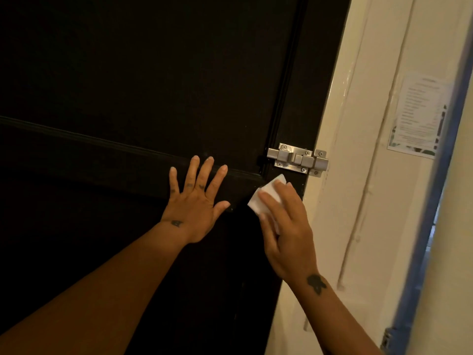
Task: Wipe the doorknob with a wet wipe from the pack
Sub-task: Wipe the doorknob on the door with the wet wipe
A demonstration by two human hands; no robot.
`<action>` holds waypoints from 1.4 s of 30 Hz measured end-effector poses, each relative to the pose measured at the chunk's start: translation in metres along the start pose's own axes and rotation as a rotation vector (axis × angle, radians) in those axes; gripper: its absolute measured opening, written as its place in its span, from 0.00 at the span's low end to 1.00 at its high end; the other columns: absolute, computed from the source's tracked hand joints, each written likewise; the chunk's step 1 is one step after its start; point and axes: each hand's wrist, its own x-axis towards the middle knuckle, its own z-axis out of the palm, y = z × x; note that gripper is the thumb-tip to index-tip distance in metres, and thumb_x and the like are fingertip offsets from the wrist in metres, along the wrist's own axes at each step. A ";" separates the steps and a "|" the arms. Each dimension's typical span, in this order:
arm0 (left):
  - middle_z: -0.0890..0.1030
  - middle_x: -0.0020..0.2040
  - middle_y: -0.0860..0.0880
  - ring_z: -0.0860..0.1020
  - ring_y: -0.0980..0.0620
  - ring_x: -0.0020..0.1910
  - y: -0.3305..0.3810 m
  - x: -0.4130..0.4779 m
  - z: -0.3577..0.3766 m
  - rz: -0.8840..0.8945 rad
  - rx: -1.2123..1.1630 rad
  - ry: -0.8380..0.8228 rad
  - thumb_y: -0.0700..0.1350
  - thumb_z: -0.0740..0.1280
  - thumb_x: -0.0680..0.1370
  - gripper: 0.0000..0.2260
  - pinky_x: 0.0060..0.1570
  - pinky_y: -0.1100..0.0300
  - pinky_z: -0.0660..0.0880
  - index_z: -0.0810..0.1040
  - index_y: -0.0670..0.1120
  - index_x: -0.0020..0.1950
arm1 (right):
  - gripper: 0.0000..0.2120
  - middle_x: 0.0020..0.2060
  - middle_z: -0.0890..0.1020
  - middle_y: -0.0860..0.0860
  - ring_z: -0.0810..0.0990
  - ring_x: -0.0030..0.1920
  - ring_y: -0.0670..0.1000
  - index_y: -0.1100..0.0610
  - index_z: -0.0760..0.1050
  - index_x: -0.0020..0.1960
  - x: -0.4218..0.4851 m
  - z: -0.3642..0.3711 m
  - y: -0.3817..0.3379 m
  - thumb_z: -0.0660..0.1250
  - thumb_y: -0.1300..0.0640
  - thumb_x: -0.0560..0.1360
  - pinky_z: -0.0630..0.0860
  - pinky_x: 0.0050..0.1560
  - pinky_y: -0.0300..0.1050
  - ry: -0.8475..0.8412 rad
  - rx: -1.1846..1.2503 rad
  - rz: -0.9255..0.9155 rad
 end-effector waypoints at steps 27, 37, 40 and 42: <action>0.23 0.65 0.52 0.15 0.51 0.57 -0.001 0.001 0.001 -0.006 0.008 -0.010 0.63 0.42 0.74 0.32 0.58 0.41 0.24 0.14 0.60 0.55 | 0.23 0.33 0.80 0.60 0.69 0.38 0.49 0.65 0.80 0.38 -0.027 0.015 -0.007 0.56 0.50 0.79 0.68 0.33 0.40 0.401 -0.074 -0.080; 0.22 0.65 0.53 0.14 0.52 0.57 -0.002 0.001 0.003 0.003 0.016 0.009 0.63 0.39 0.72 0.31 0.57 0.43 0.22 0.14 0.60 0.56 | 0.09 0.42 0.70 0.50 0.70 0.39 0.50 0.61 0.75 0.45 -0.027 0.014 0.009 0.62 0.55 0.76 0.70 0.33 0.40 0.468 -0.054 -0.076; 0.23 0.66 0.52 0.14 0.52 0.57 -0.002 0.001 0.003 -0.008 0.011 -0.004 0.63 0.40 0.73 0.31 0.59 0.41 0.25 0.14 0.60 0.56 | 0.09 0.42 0.70 0.48 0.69 0.41 0.45 0.61 0.75 0.46 -0.020 0.018 -0.001 0.64 0.54 0.75 0.72 0.34 0.37 0.407 0.086 0.013; 0.23 0.66 0.52 0.14 0.52 0.57 -0.001 0.001 0.002 -0.005 0.001 -0.012 0.63 0.42 0.74 0.32 0.59 0.41 0.25 0.14 0.60 0.56 | 0.06 0.40 0.70 0.45 0.69 0.41 0.41 0.60 0.74 0.45 -0.024 0.017 0.000 0.67 0.58 0.72 0.71 0.36 0.32 0.398 0.168 0.112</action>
